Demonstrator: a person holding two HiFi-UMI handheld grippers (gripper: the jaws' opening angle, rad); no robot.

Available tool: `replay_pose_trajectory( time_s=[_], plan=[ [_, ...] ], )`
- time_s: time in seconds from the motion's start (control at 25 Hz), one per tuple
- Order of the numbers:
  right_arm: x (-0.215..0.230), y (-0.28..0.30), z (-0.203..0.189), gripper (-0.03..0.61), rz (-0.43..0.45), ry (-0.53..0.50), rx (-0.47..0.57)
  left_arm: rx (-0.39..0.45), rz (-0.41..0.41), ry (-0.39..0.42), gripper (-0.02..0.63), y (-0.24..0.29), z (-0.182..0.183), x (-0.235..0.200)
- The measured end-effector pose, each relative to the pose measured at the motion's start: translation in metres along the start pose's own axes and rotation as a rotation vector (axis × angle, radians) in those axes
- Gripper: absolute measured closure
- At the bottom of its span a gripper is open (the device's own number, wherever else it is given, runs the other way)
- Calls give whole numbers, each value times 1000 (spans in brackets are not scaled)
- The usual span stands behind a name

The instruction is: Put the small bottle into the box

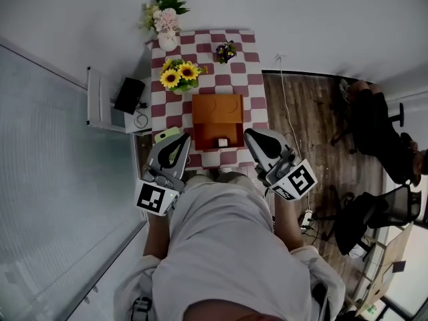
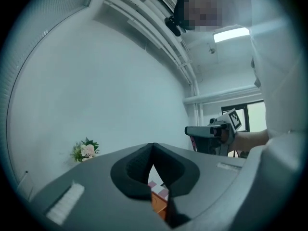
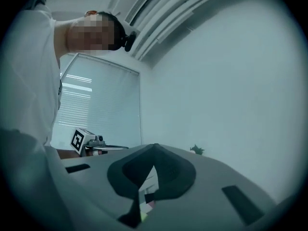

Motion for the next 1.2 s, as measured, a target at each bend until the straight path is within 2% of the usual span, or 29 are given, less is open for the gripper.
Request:
replay_pose_trajectory(
  time_s=[0.16, 0.36, 0.44, 0.56, 0.64, 0.84, 1.04, 1.2],
  plan=[
    [-6, 2, 25, 577, -19, -97, 24, 101, -31, -29, 620, 1, 32, 4],
    [-11, 3, 41, 578, -52, -151, 62, 197, -48, 15, 621, 5, 58, 9],
    [-10, 5, 40, 578, -60, -170, 53, 174, -38, 12, 623, 10, 60, 12],
    [-10, 8, 36, 578, -25, -147, 59, 121, -16, 47, 623, 16, 55, 16],
    [-10, 8, 36, 578, -5, -143, 65, 106, 2, 41, 621, 19, 54, 16],
    [-10, 17, 44, 578, 6, -155, 80, 118, 10, -26, 620, 12, 53, 3],
    [-11, 21, 44, 578, 15, -174, 70, 93, 28, 26, 620, 10, 51, -1],
    [-9, 24, 42, 578, 2, -162, 59, 105, 16, 25, 620, 18, 55, 5]
  ],
)
Point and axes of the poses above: the fingertips, and each gripper's own axes: y forward along the fingers, x to its right, z out of its top, the point moved 1 cm from there along -y, backward along the fingers, and after that the axes turned 7 degrees about y, right-handed, at the moved point
